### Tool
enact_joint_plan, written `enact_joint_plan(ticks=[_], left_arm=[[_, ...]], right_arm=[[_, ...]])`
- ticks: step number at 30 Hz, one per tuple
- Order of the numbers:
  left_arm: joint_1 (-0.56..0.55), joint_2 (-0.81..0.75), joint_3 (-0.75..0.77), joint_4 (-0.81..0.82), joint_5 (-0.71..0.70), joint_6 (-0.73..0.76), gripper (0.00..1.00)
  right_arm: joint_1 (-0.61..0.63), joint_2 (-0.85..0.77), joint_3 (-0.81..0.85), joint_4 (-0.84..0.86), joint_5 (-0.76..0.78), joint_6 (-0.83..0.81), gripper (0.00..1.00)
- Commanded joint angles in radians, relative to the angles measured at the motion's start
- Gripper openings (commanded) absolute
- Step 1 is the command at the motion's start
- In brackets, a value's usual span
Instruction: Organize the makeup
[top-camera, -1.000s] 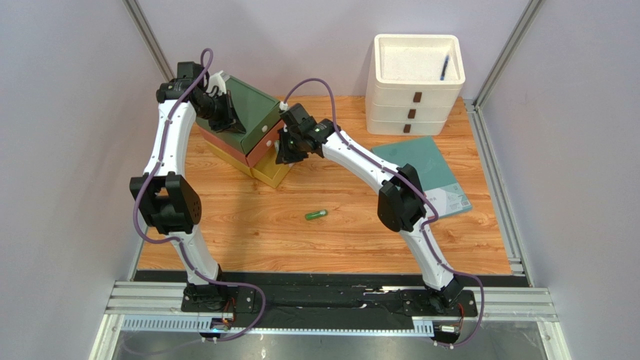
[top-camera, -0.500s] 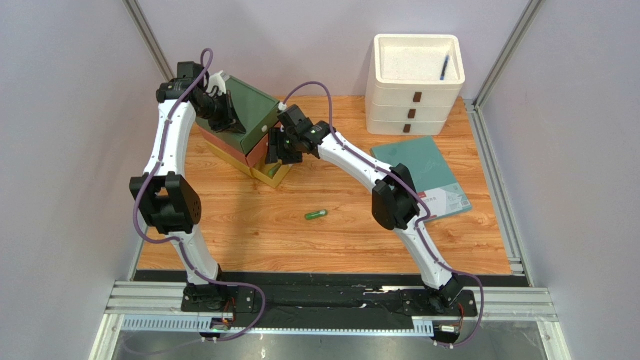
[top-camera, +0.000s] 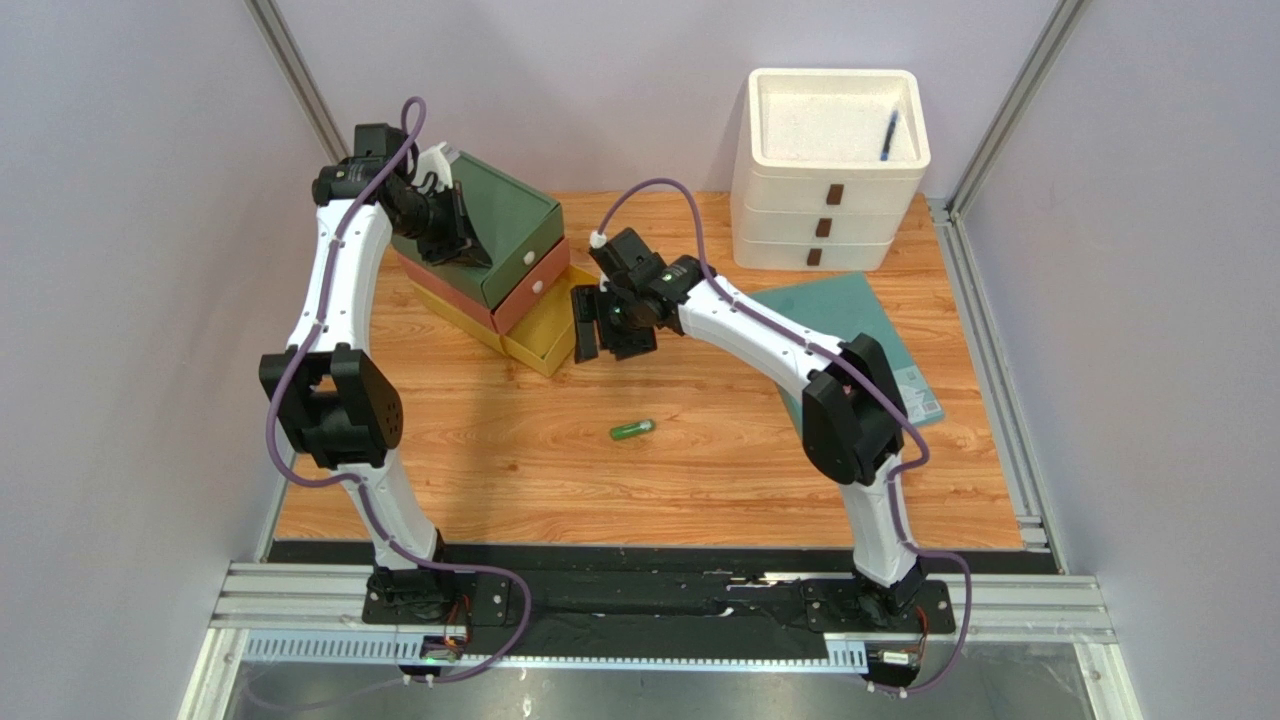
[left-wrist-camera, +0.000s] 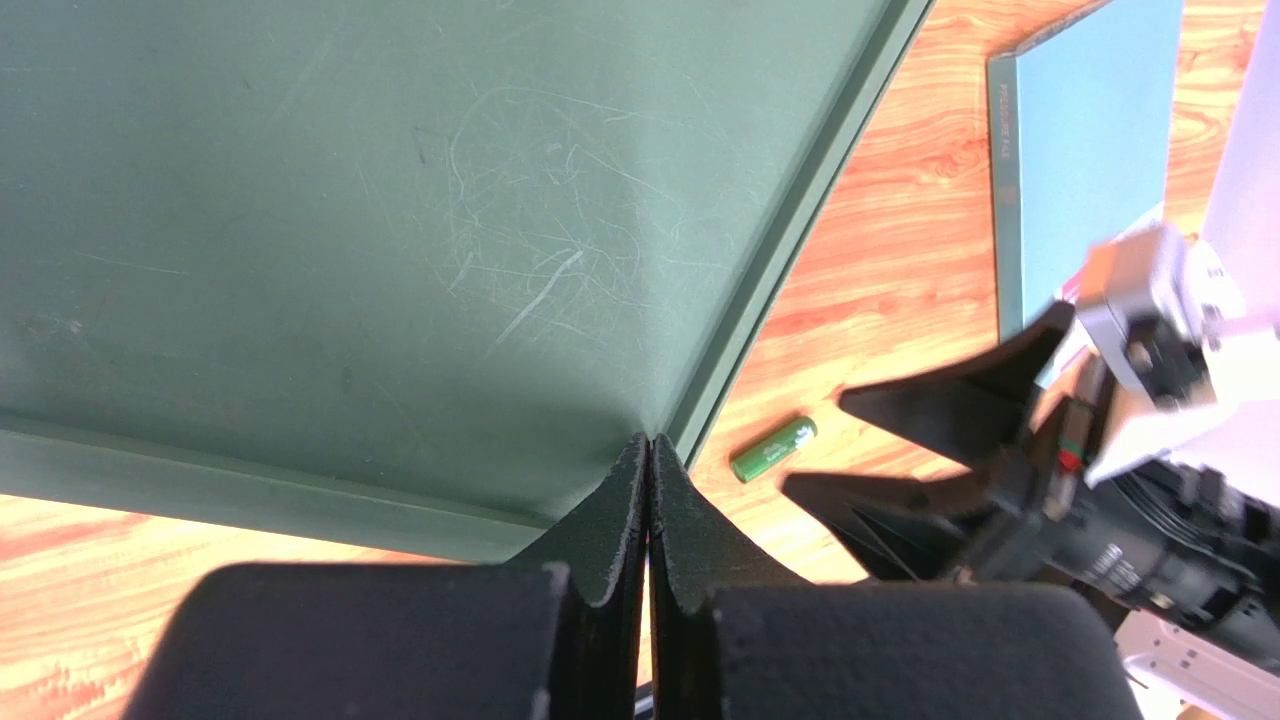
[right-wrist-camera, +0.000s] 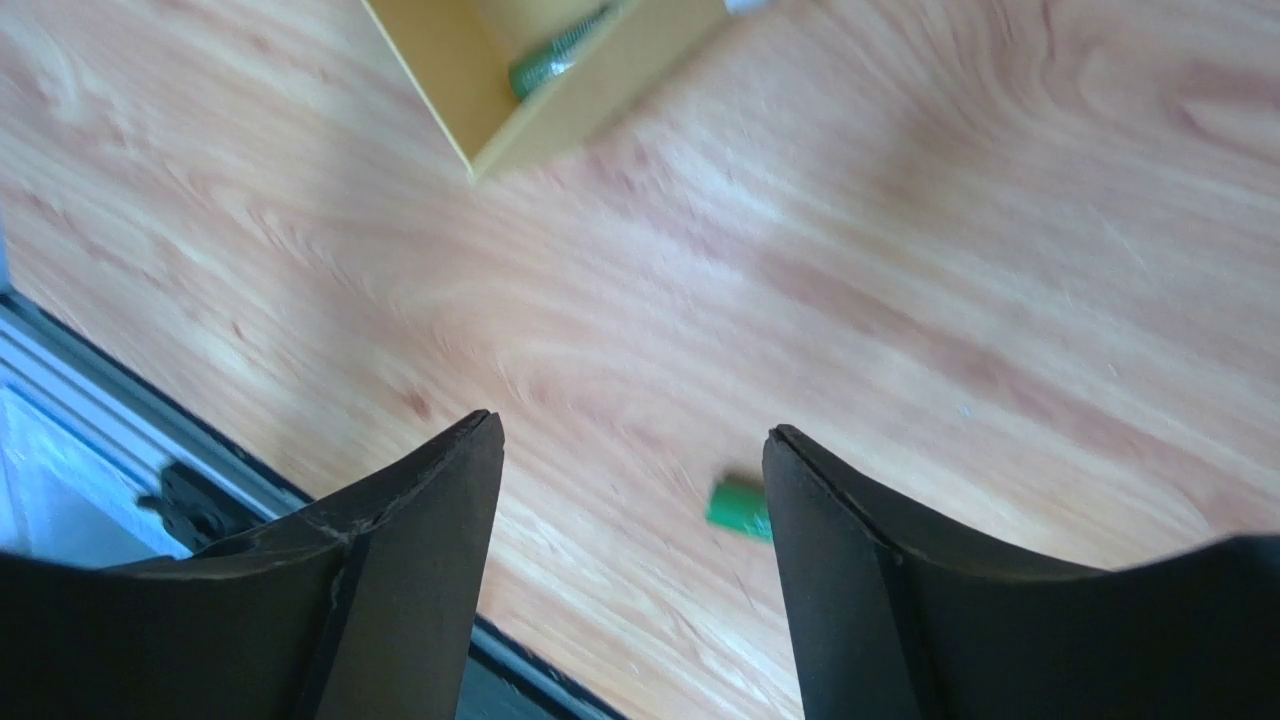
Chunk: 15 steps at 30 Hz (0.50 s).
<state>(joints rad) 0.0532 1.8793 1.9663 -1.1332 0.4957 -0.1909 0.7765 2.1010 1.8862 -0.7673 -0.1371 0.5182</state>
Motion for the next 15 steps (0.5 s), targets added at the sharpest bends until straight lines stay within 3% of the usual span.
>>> enact_joint_plan(ticks=[1,6,15], left_arm=[[-0.001,0.072,-0.049,-0.152,-0.121,0.064,0.0],[0.0,0.072,-0.052,-0.148,-0.114,0.062,0.0],[0.0,0.072,-0.05,-0.145,-0.105,0.061,0.0]], right_arm=[[0.001,-0.119,-0.122,-0.046,-0.044,-0.145,0.7],[0.059,-0.2,-0.319,-0.009,0.019,-0.412,0.8],[0.07,-0.249,-0.456,0.109,0.112,-0.515,0.83]])
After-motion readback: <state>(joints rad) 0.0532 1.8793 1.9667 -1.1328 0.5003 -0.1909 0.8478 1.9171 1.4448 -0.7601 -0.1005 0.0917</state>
